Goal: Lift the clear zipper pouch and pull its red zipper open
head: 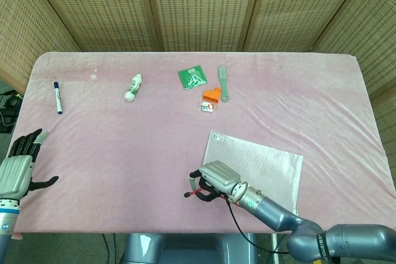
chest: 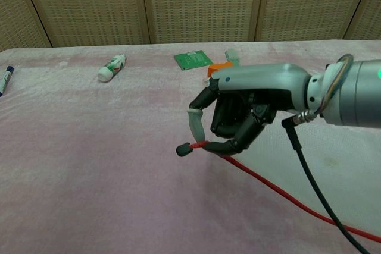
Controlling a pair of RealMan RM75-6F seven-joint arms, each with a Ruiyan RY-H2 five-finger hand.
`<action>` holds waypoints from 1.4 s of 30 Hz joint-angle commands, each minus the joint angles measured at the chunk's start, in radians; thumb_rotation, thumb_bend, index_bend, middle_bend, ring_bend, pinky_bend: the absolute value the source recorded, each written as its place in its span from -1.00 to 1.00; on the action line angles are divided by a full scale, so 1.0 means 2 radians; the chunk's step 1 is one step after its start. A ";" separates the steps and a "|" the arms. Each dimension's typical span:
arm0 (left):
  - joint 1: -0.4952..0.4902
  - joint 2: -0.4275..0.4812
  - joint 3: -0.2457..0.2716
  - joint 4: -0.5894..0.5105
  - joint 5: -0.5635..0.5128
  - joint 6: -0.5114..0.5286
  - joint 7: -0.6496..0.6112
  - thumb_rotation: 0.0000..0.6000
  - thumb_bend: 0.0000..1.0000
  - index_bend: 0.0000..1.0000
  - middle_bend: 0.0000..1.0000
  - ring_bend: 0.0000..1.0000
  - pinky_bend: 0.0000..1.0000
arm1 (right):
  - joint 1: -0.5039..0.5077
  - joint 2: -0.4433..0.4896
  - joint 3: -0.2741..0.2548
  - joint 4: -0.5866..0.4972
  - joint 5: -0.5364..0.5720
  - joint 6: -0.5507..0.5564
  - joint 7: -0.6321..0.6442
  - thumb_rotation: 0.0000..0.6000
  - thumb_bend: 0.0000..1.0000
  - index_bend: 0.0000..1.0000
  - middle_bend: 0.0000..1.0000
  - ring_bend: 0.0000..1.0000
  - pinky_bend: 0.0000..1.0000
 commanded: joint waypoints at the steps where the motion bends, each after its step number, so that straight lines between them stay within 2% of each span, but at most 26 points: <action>1: 0.000 0.001 0.000 0.000 0.000 0.000 -0.002 1.00 -1.00 -1.00 -1.00 -1.00 -1.00 | 0.004 0.035 0.037 -0.021 -0.001 -0.024 0.058 1.00 0.51 0.64 1.00 0.94 1.00; 5: 0.000 0.002 -0.001 0.001 -0.002 0.000 -0.004 1.00 -1.00 -1.00 -1.00 -1.00 -1.00 | 0.018 0.063 0.076 -0.028 0.021 -0.054 0.111 1.00 0.51 0.64 1.00 0.94 1.00; 15: -0.002 0.002 -0.001 0.004 -0.008 -0.008 -0.008 1.00 -1.00 -1.00 -1.00 -1.00 -1.00 | 0.071 0.127 0.153 -0.042 0.100 -0.105 0.171 1.00 0.51 0.65 1.00 0.95 1.00; 18: -0.005 -0.001 -0.002 0.008 -0.006 -0.012 -0.012 1.00 -1.00 -1.00 -1.00 -1.00 -1.00 | 0.077 0.135 0.157 -0.044 0.118 -0.112 0.181 1.00 0.51 0.65 1.00 0.95 1.00; 22: -0.016 -0.009 -0.004 0.017 0.012 -0.017 -0.023 1.00 -1.00 -1.00 -0.96 -1.00 -1.00 | 0.078 0.137 0.144 -0.045 0.117 -0.115 0.178 1.00 0.51 0.65 1.00 0.95 1.00; 23: -0.020 -0.012 -0.006 0.020 0.017 -0.019 -0.027 1.00 -1.00 -1.00 -0.78 -0.90 -0.95 | 0.078 0.137 0.142 -0.046 0.116 -0.115 0.178 1.00 0.51 0.65 1.00 0.95 1.00; 25: -0.033 -0.022 -0.011 0.032 0.036 -0.024 -0.045 1.00 -1.00 -1.00 -0.26 -0.51 -0.64 | 0.076 0.137 0.138 -0.046 0.114 -0.114 0.178 1.00 0.51 0.65 1.00 0.95 1.00; 26: -0.040 -0.027 -0.013 0.038 0.046 -0.027 -0.056 1.00 -1.00 -1.00 0.07 -0.20 -0.35 | 0.076 0.137 0.137 -0.047 0.113 -0.113 0.178 1.00 0.51 0.65 1.00 0.95 1.00; 27: -0.051 -0.035 -0.014 0.047 0.060 -0.033 -0.077 1.00 -1.00 -1.00 0.30 0.04 -0.06 | 0.075 0.136 0.135 -0.047 0.112 -0.111 0.178 1.00 0.51 0.65 1.00 0.95 1.00; 30: -0.083 -0.055 -0.015 0.075 0.105 -0.050 -0.152 1.00 -1.00 -0.98 0.63 0.38 0.45 | 0.073 0.132 0.130 -0.048 0.109 -0.106 0.179 1.00 0.51 0.65 1.00 0.95 1.00; 33: -0.110 -0.080 -0.015 0.109 0.142 -0.053 -0.224 1.00 -1.00 -0.82 0.78 0.53 0.67 | 0.072 0.123 0.125 -0.047 0.107 -0.101 0.180 1.00 0.51 0.65 1.00 0.95 1.00; 35: -0.124 -0.101 -0.016 0.128 0.154 -0.050 -0.267 1.00 -1.00 -0.72 0.83 0.58 0.73 | 0.071 0.117 0.122 -0.045 0.107 -0.097 0.183 1.00 0.51 0.65 1.00 0.95 1.00; 39: -0.153 -0.138 -0.016 0.153 0.158 -0.064 -0.342 1.00 -1.00 -0.59 0.84 0.59 0.74 | 0.068 0.105 0.121 -0.041 0.112 -0.088 0.194 1.00 0.51 0.64 1.00 0.95 1.00; 42: -0.167 -0.154 -0.017 0.158 0.156 -0.074 -0.367 1.00 -1.00 -0.51 0.84 0.59 0.74 | 0.065 0.101 0.123 -0.039 0.124 -0.083 0.205 1.00 0.51 0.64 1.00 0.95 1.00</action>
